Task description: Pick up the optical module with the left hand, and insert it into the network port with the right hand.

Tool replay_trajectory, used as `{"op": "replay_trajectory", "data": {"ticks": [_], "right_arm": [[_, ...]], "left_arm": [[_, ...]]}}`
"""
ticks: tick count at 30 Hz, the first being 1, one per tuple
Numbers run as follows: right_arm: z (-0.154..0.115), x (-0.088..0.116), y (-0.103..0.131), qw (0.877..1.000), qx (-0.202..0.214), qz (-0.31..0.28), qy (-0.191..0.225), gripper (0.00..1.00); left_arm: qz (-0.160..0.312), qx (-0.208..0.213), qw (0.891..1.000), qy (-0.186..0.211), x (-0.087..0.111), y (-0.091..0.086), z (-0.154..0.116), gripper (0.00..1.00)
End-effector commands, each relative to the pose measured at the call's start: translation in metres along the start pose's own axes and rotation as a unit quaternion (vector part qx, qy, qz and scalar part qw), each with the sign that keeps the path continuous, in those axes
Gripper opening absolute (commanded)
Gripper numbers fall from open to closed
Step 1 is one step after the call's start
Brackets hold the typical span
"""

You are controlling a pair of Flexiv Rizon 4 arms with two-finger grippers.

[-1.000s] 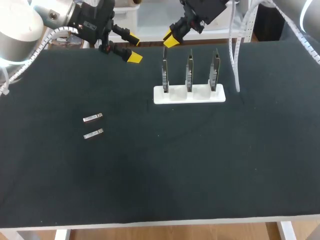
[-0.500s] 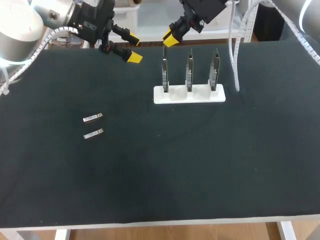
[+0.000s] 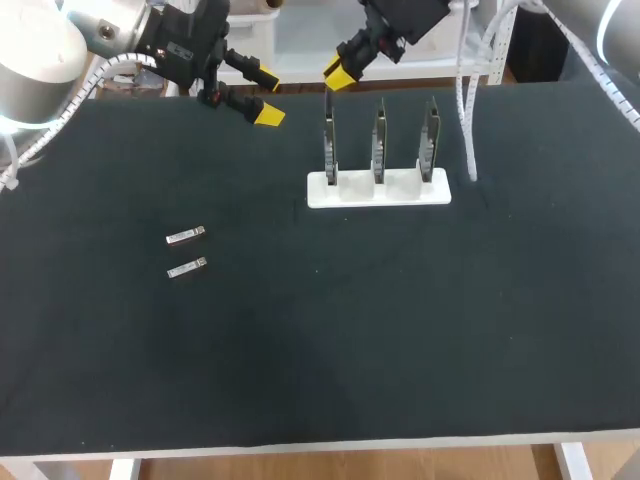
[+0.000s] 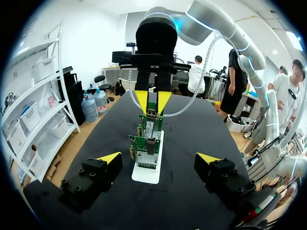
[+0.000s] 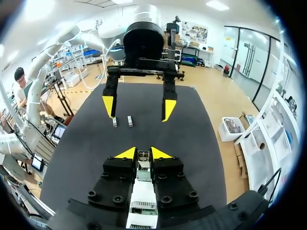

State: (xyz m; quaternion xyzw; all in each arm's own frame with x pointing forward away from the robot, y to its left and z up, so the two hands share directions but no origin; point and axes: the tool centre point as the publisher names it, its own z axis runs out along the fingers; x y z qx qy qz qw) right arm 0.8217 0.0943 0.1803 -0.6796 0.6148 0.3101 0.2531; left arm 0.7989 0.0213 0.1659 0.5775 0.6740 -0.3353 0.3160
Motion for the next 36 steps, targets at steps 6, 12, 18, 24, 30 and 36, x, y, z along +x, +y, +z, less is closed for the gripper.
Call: {"op": "replay_trajectory", "data": {"ticks": [6,12,18,24,30,36], "right_arm": [[0.001,0.0012,-0.0033,0.956,-0.293,0.0,0.006,0.0],[0.0002,0.0019,-0.003,0.957,-0.291,0.001,0.007,0.0],[0.0027,0.0027,-0.0016,0.956,-0.293,0.002,0.008,0.0],[0.0041,0.0018,-0.0023,0.956,-0.295,0.0,0.009,0.0],[0.0044,0.002,-0.0038,0.956,-0.294,0.001,0.009,0.0],[0.0039,0.0016,-0.0034,0.956,-0.293,0.001,0.01,0.0]], "left_arm": [[-0.001,-0.002,1.0,0.001,-0.0003,-0.0014,0.0001,1.0],[-0.001,-0.002,1.0,0.001,-0.0003,-0.0014,0.0001,1.0],[-0.001,-0.002,1.0,0.001,-0.0003,-0.0014,0.0001,1.0],[-0.001,-0.002,1.0,0.001,-0.0003,-0.0014,0.0001,1.0],[-0.001,-0.002,1.0,0.001,-0.0003,-0.0014,0.0001,1.0],[-0.001,-0.002,1.0,0.001,-0.0003,-0.0014,0.0001,1.0]]}}
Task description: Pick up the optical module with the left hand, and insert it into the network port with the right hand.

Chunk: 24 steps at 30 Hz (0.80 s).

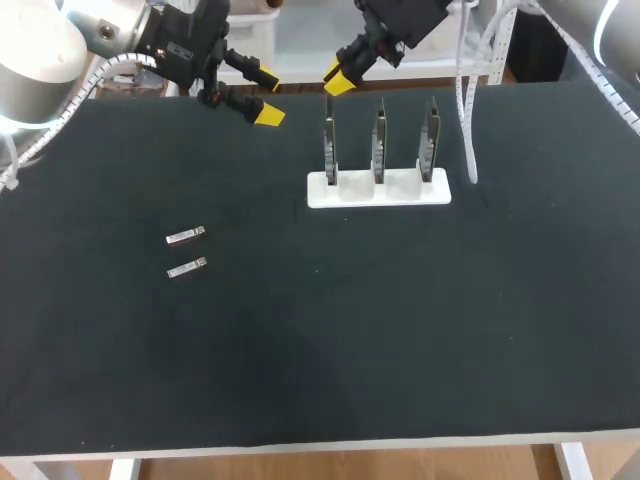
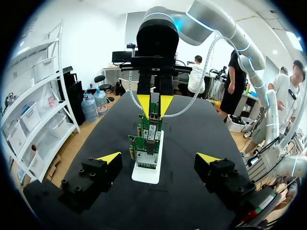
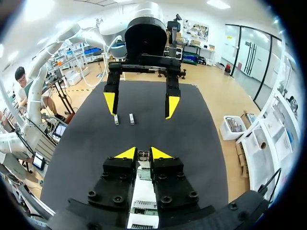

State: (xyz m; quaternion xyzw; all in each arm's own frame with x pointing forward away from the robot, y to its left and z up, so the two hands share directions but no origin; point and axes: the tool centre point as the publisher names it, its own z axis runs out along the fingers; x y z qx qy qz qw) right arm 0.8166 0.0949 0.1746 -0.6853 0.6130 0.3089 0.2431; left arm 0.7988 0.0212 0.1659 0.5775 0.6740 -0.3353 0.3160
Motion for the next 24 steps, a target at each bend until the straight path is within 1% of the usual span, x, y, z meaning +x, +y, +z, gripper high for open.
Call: {"op": "replay_trajectory", "data": {"ticks": [1,14,24], "right_arm": [[-0.0013,-0.002,-0.0081,0.958,-0.286,0.0,0.002,0.0],[0.0049,0.0025,-0.0032,0.956,-0.292,0.007,0.005,0.0],[0.0078,0.0048,-0.0046,0.957,-0.291,0.013,0.005,0.0]], "left_arm": [[-0.001,-0.002,1.0,0.001,-0.0003,-0.0014,0.0001,1.0],[-0.001,-0.002,1.0,0.001,-0.0003,-0.0014,0.0001,1.0],[-0.001,-0.002,1.0,0.001,-0.0003,-0.0014,0.0001,1.0]]}}
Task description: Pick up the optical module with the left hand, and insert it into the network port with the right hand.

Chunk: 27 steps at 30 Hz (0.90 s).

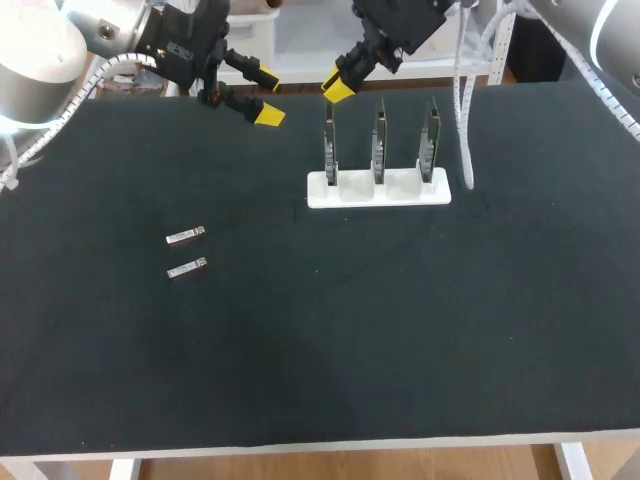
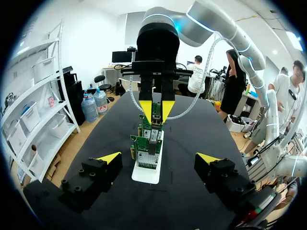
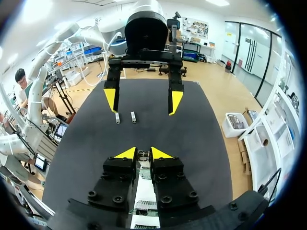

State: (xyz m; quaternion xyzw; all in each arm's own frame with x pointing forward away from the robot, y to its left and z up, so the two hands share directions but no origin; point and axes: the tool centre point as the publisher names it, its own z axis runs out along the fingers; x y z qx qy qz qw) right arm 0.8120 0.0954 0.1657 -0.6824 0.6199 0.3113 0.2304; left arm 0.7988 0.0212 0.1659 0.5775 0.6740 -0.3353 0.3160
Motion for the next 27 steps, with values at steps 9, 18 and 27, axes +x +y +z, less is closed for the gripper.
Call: {"op": "replay_trajectory", "data": {"ticks": [9,18,27], "right_arm": [[0.001,0.0006,-0.0101,0.96,-0.281,0.008,-0.001,0.0],[0.001,0.0013,-0.0121,0.961,-0.275,0.015,-0.004,0.65],[0.0002,0.0017,-0.0123,0.962,-0.272,0.019,-0.004,1.0]], "left_arm": [[-0.001,-0.002,1.0,0.001,-0.0003,-0.0014,0.0001,1.0],[-0.001,-0.002,1.0,0.001,-0.0003,-0.0014,0.0001,1.0],[-0.001,-0.002,1.0,0.001,-0.0003,-0.0014,0.0001,1.0]]}}
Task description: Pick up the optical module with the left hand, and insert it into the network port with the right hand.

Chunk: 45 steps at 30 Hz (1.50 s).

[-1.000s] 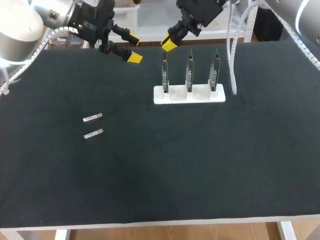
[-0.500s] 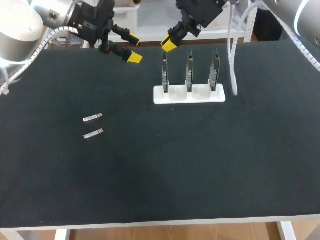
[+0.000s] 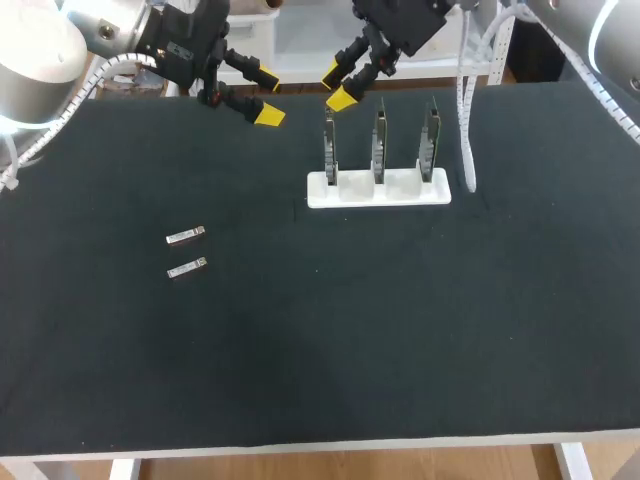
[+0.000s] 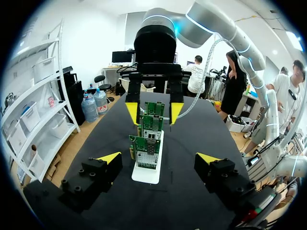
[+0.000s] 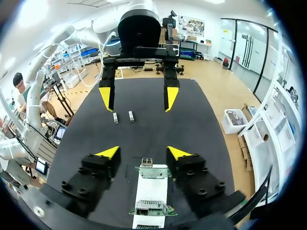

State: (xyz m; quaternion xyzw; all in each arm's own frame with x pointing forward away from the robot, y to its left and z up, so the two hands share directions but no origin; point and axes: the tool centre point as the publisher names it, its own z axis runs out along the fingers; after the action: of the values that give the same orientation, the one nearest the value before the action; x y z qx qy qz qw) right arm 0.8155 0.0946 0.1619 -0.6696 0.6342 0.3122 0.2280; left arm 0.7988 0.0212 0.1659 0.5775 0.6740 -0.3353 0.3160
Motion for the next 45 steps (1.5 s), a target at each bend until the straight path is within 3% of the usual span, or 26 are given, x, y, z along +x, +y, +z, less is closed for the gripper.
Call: {"op": "replay_trajectory", "data": {"ticks": [1,5,6,7,8,45], "right_arm": [[-0.002,-0.002,-0.009,0.961,-0.276,0.001,0.001,1.0],[-0.003,-0.003,-0.009,0.962,-0.273,0.002,-0.003,1.0],[-0.003,-0.004,-0.009,0.963,-0.271,0.002,-0.007,0.47],[-0.003,-0.004,-0.008,0.963,-0.271,0.002,-0.01,0.35],[-0.003,-0.005,-0.008,0.963,-0.271,0.002,-0.012,0.0],[0.007,-0.003,-0.008,0.962,-0.274,0.001,-0.023,0.0]], "left_arm": [[-0.001,-0.002,1.0,0.001,0.0,-0.001,0.0,1.0],[-0.001,-0.002,1.0,0.001,0.0,-0.001,0.0,1.0],[-0.001,-0.002,1.0,0.001,0.0,-0.001,0.0,1.0],[-0.001,-0.002,1.0,0.001,0.0,-0.001,0.0,1.0],[-0.001,-0.002,1.0,0.001,0.0,-0.001,0.0,1.0],[-0.001,-0.002,1.0,0.001,0.0,-0.001,0.0,1.0]]}}
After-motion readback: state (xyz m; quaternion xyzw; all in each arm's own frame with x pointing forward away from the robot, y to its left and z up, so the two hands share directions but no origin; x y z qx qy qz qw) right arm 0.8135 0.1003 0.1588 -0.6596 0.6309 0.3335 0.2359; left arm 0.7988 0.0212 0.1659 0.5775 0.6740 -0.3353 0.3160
